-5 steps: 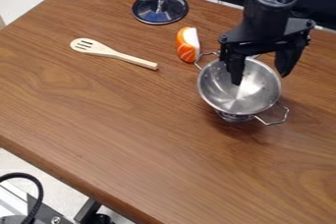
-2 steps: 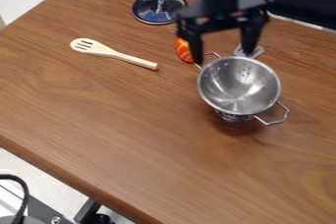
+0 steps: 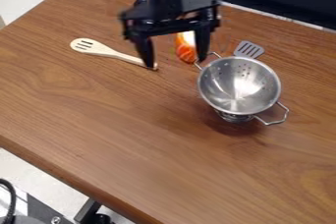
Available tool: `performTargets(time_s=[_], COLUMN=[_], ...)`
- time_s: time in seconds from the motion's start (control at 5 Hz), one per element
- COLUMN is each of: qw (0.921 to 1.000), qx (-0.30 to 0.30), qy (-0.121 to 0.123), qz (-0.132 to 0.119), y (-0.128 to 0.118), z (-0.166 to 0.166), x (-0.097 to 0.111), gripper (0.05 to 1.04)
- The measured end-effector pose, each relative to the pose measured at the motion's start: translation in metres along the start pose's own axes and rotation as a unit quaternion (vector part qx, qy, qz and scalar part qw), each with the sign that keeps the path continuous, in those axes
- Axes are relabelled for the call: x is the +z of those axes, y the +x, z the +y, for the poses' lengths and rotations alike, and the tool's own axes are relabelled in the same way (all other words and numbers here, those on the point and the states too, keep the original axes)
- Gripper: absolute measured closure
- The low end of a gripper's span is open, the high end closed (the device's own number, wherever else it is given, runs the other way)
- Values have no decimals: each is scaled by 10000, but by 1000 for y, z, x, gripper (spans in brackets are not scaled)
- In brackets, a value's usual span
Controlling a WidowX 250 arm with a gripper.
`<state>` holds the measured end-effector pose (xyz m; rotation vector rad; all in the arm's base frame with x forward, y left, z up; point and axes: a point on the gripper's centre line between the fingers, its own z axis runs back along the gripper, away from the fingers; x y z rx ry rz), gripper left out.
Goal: Put the silver pot on the right side of the table.
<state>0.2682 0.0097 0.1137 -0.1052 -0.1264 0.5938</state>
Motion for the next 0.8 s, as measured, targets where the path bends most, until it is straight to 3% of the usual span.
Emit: performTargets(time_s=[0.6,0.8], qw=[9990,9976], qx=[-343,-673], qy=[248,185], qz=[150,36], y=[2,3], z=[58,72], x=[-8,-7], gripper=[83,83])
